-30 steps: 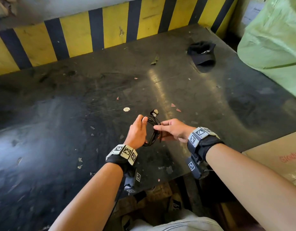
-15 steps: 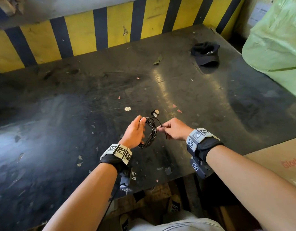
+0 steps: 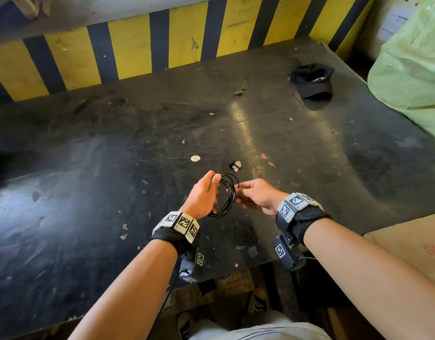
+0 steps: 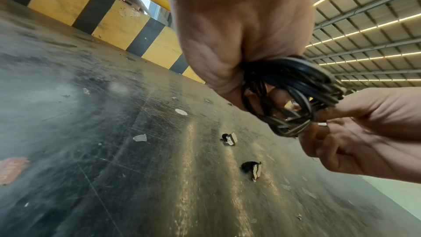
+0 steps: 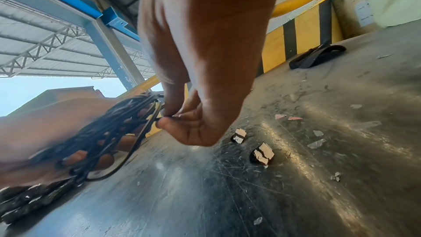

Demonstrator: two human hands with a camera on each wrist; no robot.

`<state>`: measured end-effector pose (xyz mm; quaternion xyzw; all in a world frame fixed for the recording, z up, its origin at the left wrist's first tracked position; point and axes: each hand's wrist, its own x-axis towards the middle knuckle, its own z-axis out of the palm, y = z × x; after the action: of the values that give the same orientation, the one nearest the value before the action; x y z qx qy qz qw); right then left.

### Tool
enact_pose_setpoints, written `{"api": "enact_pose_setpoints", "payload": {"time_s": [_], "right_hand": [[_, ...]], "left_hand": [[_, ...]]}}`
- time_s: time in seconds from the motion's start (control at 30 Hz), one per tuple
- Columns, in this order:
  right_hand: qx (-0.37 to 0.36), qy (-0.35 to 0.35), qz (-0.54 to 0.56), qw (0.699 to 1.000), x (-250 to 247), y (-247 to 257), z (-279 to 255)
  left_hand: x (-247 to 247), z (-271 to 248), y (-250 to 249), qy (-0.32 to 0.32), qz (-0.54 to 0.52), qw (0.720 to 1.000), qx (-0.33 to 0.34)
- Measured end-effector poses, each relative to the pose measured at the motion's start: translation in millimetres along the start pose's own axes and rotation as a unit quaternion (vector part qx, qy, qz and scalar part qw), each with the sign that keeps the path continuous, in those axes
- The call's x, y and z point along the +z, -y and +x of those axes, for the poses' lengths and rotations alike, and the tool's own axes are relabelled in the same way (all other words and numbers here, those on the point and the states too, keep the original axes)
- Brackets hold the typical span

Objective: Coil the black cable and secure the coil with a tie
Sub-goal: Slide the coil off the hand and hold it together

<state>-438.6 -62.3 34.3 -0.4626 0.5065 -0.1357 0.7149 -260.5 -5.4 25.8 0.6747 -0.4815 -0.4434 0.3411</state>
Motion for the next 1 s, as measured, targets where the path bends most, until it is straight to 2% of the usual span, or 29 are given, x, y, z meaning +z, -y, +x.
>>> {"api": "enact_pose_setpoints", "payload": {"time_s": [0.1,0.43,0.5,0.57,0.67,0.77,0.83,1.0], "right_hand": [[-0.017,-0.005,-0.001,1.000,-1.0,-0.1,0.2],[0.020,0.055,0.027,0.998,4.5,0.9,-3.6],[0.010,0.042,0.036,0.998,5.2,0.5,-2.4],[0.006,0.030,0.050,0.998,5.7,1.4,-1.0],[0.017,0.050,0.059,0.997,8.0,4.3,-1.5],[0.046,0.082,0.017,0.995,10.6,9.3,-3.4],[0.054,0.079,-0.024,0.995,13.8,13.1,-3.2],[0.004,0.050,-0.102,0.994,26.3,23.9,-2.6]], "left_hand": [[-1.3,-0.2,4.0,-0.002,-0.002,1.000,-0.009],[-3.5,-2.6,4.4,-0.008,-0.001,1.000,-0.010],[-4.2,-3.3,3.8,-0.010,-0.003,1.000,-0.009],[-5.7,-4.0,2.1,-0.020,0.005,1.000,-0.001],[-9.3,-3.4,1.0,-0.048,0.041,0.998,0.014],[-13.1,-2.1,2.6,-0.070,0.063,0.995,0.015],[-14.4,-1.0,4.6,-0.077,0.073,0.994,0.013],[-16.1,0.8,5.9,-0.079,0.085,0.993,0.014]]}}
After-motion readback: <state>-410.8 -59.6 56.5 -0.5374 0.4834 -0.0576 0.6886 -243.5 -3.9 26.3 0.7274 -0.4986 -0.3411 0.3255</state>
